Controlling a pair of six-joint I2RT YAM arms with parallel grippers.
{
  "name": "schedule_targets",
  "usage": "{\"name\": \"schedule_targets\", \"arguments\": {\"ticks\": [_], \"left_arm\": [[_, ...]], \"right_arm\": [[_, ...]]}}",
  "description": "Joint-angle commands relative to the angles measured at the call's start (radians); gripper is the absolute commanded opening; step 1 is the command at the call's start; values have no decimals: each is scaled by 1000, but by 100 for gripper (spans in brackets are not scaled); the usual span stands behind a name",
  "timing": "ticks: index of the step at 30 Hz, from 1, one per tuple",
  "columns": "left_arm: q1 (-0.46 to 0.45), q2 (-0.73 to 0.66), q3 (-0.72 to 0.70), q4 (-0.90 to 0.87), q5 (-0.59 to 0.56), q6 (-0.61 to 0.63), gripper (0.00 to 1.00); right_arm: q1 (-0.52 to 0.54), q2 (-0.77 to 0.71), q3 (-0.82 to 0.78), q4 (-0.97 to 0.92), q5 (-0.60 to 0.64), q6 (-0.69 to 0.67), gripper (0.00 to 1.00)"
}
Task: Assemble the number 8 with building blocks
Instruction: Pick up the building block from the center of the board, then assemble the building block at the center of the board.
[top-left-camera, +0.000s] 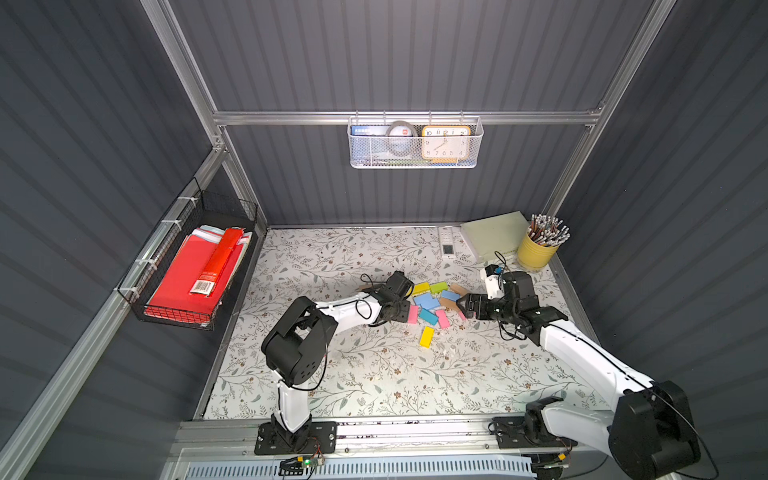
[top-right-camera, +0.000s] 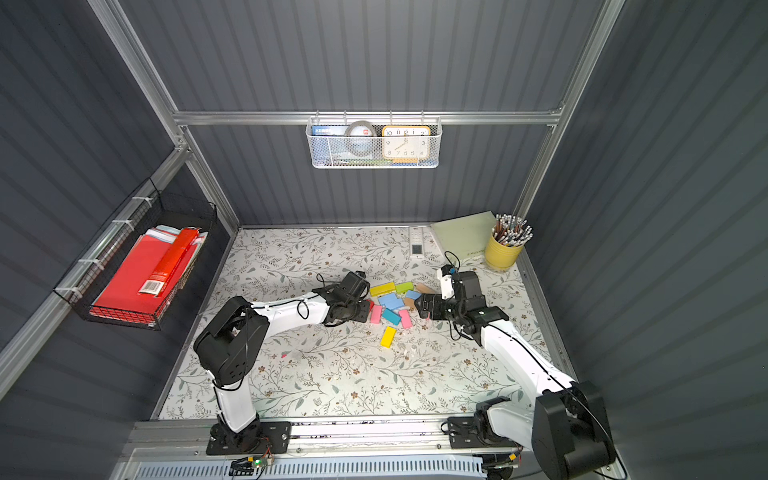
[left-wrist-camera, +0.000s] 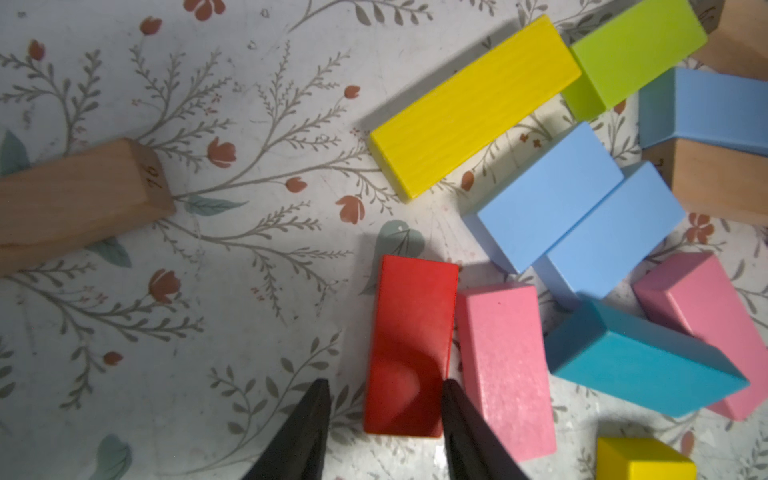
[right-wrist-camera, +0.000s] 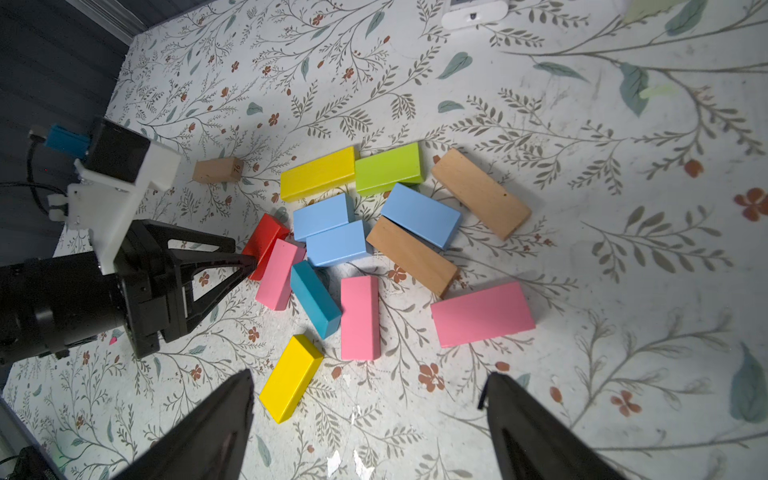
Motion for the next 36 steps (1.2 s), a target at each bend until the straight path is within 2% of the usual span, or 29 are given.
{"name": "schedule_targets", "arguments": {"ticks": [1, 7, 15, 19, 21, 27, 36], "left_arm": [[-5, 43, 27, -8, 1, 30, 45], [-4, 62, 49, -8, 18, 39, 40], [-5, 76, 70, -8, 18, 28, 19], [5, 5, 31, -7, -13, -55, 11], [41, -63, -12, -10, -25, -80, 9], [139, -222, -110, -65, -55, -82, 7], [211, -263, -177, -80, -53, -56, 9]], "right_arm": [[-1, 8, -12, -10, -12, 6, 91], [-1, 5, -19, -12, -11, 4, 91], [-2, 17, -24, 1, -19, 7, 91], [-1, 23, -21, 4, -23, 8, 91], [-1, 23, -19, 9, -27, 10, 91], [0, 55, -6, 24, -37, 18, 91], [1, 67, 9, 24, -48, 27, 91]]}}
